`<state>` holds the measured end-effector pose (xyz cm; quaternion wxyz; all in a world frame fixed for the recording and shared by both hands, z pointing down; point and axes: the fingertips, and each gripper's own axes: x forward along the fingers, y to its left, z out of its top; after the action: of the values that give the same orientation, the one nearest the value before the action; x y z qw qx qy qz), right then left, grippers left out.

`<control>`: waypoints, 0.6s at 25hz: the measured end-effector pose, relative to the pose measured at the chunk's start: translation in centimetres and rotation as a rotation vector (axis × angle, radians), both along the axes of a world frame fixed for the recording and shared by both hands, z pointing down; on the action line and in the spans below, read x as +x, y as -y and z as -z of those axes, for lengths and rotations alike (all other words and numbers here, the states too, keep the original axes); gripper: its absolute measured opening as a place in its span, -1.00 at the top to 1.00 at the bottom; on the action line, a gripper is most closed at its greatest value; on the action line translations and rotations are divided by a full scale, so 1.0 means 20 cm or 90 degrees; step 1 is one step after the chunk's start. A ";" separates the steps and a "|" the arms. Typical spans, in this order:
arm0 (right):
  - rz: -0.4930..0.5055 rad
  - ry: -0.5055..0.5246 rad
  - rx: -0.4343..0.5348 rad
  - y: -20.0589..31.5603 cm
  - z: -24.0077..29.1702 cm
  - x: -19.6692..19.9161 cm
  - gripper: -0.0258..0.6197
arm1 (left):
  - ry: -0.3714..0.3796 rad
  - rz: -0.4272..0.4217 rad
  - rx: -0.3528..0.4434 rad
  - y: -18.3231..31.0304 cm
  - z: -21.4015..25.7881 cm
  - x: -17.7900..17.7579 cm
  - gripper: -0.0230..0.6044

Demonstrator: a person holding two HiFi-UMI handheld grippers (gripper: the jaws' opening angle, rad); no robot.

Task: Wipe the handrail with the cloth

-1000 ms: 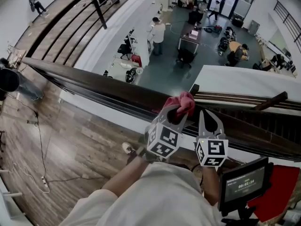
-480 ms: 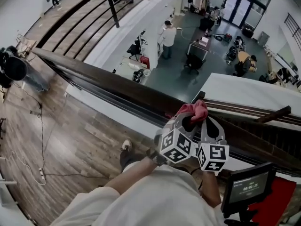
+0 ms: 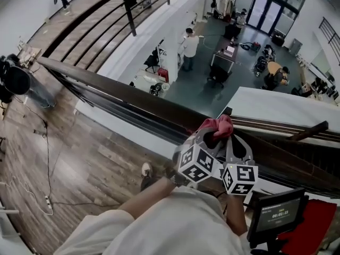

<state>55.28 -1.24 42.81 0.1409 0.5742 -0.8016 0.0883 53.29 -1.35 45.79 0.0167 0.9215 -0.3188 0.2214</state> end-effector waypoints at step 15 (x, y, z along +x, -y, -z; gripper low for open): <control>-0.029 -0.020 -0.027 0.11 -0.02 -0.24 0.91 | -0.021 0.006 -0.027 0.10 0.02 -0.37 0.68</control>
<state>50.54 -3.54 43.28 0.1636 0.5906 -0.7840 0.0991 45.80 -3.29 45.33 0.0423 0.9229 -0.3181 0.2126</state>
